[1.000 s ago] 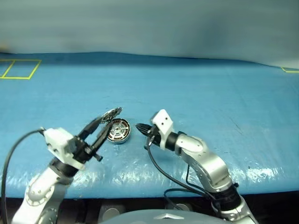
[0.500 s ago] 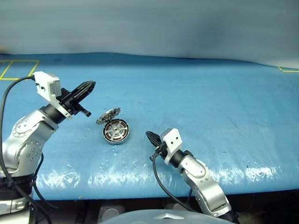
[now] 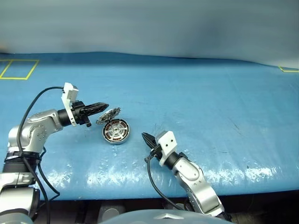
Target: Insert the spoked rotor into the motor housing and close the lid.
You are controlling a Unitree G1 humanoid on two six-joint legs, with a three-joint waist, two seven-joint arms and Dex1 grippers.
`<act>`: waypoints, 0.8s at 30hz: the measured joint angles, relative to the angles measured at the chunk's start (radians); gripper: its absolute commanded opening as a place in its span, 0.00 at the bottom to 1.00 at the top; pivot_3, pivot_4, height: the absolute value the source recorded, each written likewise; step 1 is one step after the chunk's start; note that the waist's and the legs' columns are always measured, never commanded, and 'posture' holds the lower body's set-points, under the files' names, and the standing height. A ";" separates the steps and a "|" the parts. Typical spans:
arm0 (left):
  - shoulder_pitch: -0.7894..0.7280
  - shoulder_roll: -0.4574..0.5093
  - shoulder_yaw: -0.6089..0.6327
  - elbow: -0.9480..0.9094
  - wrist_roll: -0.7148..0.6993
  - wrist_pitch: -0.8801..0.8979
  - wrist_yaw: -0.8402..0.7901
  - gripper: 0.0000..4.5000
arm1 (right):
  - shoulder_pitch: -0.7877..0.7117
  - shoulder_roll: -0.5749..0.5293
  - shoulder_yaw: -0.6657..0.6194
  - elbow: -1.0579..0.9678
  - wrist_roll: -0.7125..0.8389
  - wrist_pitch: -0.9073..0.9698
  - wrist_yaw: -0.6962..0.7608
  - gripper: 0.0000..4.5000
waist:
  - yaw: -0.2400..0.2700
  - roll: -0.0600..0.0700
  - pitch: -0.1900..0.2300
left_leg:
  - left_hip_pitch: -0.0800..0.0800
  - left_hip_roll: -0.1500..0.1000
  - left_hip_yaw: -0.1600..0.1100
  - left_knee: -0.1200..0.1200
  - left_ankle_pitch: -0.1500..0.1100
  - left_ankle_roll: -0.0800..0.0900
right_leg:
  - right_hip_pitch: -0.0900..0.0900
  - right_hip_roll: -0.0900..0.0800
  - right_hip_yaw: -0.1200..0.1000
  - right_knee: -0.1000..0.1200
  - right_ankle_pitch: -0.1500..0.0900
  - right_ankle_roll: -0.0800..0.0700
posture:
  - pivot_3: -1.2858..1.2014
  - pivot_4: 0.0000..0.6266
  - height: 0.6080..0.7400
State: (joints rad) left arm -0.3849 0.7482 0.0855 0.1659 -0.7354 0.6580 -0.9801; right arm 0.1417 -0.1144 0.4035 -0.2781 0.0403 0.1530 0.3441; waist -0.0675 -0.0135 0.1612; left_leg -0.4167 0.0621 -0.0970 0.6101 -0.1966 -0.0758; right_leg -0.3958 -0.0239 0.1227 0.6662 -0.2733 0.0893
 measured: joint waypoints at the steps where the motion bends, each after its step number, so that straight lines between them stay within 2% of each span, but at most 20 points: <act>1: 0.000 -0.010 0.000 0.016 0.015 -0.006 0.001 0.00 | 0.000 0.000 0.000 0.000 0.000 0.000 0.000 0.00 | 0.001 0.000 0.000 | 0.000 0.000 0.000 0.000 0.000 0.000 | 0.000 0.000 0.000 0.000 0.000 0.000 | 0.52 0.24 1.00; 11: 0.041 -0.124 0.004 0.015 0.065 -0.029 0.014 0.00 | -0.008 -0.018 -0.003 -0.003 0.001 0.011 0.006 0.00 | 0.004 -0.001 0.000 | 0.000 0.000 0.000 0.001 0.000 0.000 | 0.001 0.000 0.000 0.000 0.002 0.003 | 0.52 0.24 1.00; 17: 0.066 -0.116 -0.025 -0.035 0.070 0.011 -0.026 0.00 | -0.022 -0.018 -0.003 -0.003 0.001 0.029 0.006 0.00 | 0.004 -0.001 0.000 | 0.000 0.000 0.000 0.001 0.000 0.000 | 0.001 0.000 0.000 0.001 0.002 0.003 | 0.52 0.24 1.00; 24: 0.082 -0.078 -0.088 -0.056 0.141 0.030 -0.060 0.00 | -0.026 -0.016 -0.004 -0.003 0.000 0.033 -0.001 0.00 | 0.004 -0.001 0.000 | 0.001 0.000 0.000 0.002 0.000 0.000 | 0.002 0.000 0.000 0.001 0.001 0.001 | 0.52 0.24 1.00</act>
State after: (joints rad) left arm -0.3027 0.6707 -0.0029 0.1095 -0.5943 0.6881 -1.0400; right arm 0.1162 -0.1309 0.3999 -0.2808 0.0408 0.1859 0.3430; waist -0.0632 -0.0142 0.1612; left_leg -0.4157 0.0621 -0.0973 0.6117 -0.1965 -0.0759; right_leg -0.3942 -0.0240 0.1228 0.6668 -0.2727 0.0905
